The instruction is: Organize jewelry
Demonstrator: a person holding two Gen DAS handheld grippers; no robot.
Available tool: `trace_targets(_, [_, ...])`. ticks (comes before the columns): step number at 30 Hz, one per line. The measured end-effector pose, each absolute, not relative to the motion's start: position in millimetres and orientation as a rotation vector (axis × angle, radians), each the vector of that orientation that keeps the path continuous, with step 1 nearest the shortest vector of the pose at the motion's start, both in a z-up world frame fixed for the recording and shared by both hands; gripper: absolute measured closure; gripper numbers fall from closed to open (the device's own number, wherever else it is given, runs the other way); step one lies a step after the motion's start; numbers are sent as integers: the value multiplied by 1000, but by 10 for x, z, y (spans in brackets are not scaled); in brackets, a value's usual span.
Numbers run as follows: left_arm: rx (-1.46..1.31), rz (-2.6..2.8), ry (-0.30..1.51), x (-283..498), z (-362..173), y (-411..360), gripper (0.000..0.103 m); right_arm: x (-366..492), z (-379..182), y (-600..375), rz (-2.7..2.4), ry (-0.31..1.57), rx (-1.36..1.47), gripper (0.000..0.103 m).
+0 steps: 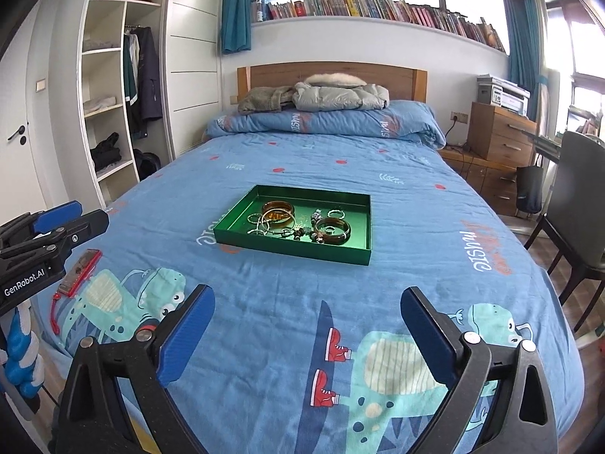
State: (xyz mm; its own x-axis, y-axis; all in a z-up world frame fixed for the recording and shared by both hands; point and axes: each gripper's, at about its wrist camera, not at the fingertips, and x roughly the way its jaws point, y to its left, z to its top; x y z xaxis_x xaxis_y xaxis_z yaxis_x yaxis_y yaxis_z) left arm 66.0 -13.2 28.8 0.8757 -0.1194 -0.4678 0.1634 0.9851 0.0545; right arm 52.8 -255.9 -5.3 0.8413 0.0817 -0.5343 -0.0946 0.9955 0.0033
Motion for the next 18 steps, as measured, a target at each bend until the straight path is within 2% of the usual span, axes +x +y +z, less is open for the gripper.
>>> trace_targets(18, [97,-151,472,534,310,-114,45,370,-59,-2649,53,524,-33,0])
